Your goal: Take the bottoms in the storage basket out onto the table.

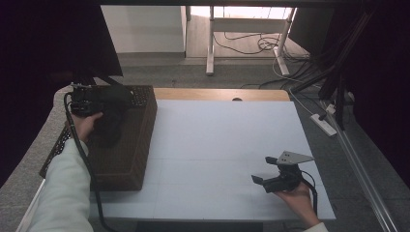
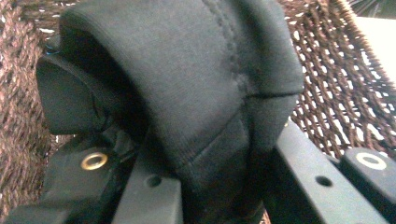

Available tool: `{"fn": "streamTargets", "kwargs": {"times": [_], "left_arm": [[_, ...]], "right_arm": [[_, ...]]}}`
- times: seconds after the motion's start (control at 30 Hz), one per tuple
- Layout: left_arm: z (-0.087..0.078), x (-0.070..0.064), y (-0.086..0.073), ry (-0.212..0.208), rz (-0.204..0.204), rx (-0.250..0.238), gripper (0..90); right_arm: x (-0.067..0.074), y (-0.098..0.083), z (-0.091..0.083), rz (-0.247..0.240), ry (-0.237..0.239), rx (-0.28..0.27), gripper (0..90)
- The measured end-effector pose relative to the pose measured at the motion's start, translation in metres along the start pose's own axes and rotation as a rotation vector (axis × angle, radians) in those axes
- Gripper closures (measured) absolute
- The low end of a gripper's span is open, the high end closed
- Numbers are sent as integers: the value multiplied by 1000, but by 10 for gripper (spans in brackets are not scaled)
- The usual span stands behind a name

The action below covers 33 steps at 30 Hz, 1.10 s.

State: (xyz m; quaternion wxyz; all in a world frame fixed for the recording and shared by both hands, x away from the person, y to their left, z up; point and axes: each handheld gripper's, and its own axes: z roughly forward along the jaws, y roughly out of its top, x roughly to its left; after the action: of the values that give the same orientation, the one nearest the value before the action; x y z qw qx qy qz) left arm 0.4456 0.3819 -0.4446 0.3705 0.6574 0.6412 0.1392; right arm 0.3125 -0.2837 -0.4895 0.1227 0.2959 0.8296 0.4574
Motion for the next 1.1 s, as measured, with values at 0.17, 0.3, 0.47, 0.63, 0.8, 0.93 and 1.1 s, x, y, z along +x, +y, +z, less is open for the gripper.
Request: {"fn": "streamTargets", "kwargs": {"times": [0.17, 0.3, 0.47, 0.63, 0.8, 0.93, 1.1], "left_arm": [[-7, -3, 0, -19, 12, -20, 781], [-12, -7, 1, -31, 23, -34, 781], [-19, -14, 3, -42, 47, -57, 781], [-28, -18, 5, -56, 61, -78, 781], [-37, -22, 3, -72, 73, -107, 781], [-43, -23, 3, -84, 72, -123, 781], [-50, -24, 3, -91, 73, -142, 781]], "right_arm": [[1, 0, 0, -1, -1, 4, 64], [0, 0, 0, -1, -3, 3, 64], [1, 0, 0, -2, -2, 5, 64], [1, 0, 1, -2, -3, 7, 64], [1, 0, 0, -3, -4, 6, 64], [1, 0, 0, -2, -5, 6, 64], [1, 0, 0, -2, -7, 5, 64]]}}
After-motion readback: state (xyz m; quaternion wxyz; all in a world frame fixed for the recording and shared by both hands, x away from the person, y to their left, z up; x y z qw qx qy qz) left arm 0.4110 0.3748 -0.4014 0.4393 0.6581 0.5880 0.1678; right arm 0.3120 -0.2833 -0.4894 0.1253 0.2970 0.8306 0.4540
